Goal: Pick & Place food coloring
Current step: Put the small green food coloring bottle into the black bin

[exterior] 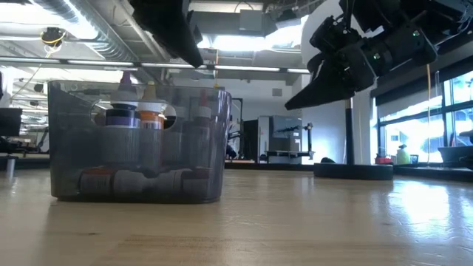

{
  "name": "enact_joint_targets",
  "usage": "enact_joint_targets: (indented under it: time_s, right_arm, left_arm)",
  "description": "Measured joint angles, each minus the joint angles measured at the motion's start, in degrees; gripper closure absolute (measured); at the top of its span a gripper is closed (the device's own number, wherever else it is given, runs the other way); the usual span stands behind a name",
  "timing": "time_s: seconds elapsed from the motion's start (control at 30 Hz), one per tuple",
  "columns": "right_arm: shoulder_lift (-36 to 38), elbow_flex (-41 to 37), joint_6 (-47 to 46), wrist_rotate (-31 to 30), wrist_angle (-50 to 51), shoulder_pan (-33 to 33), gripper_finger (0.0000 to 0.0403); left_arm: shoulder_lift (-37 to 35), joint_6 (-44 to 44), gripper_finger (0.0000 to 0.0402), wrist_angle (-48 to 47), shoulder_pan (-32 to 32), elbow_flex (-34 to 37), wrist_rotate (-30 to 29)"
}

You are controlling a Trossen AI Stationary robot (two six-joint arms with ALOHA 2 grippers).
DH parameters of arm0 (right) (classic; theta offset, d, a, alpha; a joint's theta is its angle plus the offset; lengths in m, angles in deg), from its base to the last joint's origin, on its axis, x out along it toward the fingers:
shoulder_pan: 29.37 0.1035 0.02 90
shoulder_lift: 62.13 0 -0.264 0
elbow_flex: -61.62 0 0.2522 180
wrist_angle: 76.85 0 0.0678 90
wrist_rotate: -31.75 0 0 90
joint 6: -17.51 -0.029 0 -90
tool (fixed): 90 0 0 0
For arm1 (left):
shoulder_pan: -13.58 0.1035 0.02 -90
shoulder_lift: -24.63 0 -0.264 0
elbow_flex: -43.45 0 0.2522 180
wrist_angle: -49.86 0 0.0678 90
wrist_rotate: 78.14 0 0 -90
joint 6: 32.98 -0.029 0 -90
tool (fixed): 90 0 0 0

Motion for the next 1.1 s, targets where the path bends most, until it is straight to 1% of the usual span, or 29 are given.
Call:
enact_joint_targets:
  time_s: [0.23,0.33,0.47,0.63,0.8,0.9,1.1]
  right_arm:
    - [0.0,-0.02,-0.09,0.0,-1.92,0.02,0.026]
    - [0.01,-0.02,0.04,0.0,-2.8,0.02,0.026]
    - [0.02,-0.02,-0.03,0.0,-2.83,0.02,0.026]
    - [0.02,-0.02,-0.8,0.0,-2.83,0.02,0.026]
    - [0.02,-0.02,-1.49,0.0,-2.79,0.02,0.026]
    - [0.02,-0.02,-1.43,-0.02,-2.79,0.02,0.026]
    - [0.02,-0.02,-1.43,0.0,-2.72,0.02,0.026]
  left_arm:
    - [1.87,-6.28,0.0399,-2.76,0.31,-1.0,-1.8]
    - [4.28,-8.23,0.0399,-3.38,0.37,-1.01,-3.5]
    - [8.79,-9.71,0.0399,-7.52,0.48,-1.86,-4.35]
    - [14.54,-7.72,0.0399,-19.25,0.48,-8.19,-7.19]
    - [18.76,-6.16,0.04,-28.7,0.35,-14.39,-7.53]
    - [20.13,-6.22,0.0399,-30.5,0.33,-17.08,-6.65]
    - [20.2,-7.1,0.0399,-31.4,0.33,-21.03,-4.0]
